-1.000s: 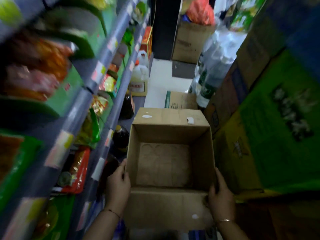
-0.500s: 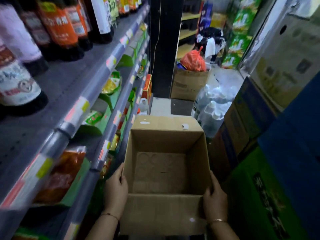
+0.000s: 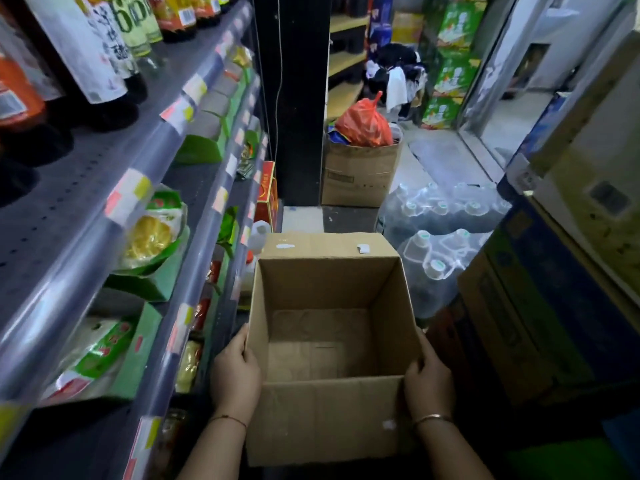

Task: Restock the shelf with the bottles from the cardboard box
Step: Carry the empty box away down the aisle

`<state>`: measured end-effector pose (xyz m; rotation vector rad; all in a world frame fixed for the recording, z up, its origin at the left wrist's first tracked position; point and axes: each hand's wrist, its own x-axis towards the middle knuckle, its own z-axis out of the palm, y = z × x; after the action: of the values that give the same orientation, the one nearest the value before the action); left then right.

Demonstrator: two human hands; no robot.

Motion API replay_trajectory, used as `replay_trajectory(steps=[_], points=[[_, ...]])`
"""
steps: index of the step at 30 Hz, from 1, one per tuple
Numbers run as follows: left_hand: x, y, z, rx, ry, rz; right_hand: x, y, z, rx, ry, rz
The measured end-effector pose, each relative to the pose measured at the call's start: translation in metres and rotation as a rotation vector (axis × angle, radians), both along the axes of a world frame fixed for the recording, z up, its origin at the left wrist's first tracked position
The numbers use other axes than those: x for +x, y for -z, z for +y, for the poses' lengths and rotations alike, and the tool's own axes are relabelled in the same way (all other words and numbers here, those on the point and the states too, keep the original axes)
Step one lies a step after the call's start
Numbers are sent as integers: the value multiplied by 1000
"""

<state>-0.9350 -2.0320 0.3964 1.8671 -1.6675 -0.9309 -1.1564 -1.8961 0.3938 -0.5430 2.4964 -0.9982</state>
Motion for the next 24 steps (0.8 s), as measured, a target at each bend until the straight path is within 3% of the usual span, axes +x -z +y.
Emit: replay_trajectory(steps=[10,14,24], points=[[-46,61,-67,141,93,-30,-51,61,-61,85,18,-5],[-59,78,-81,115,93,-83,-64,77,-73,70,14,15],[-64,83,-100,176,90,-42,-74,88,-87,47,-10,67]])
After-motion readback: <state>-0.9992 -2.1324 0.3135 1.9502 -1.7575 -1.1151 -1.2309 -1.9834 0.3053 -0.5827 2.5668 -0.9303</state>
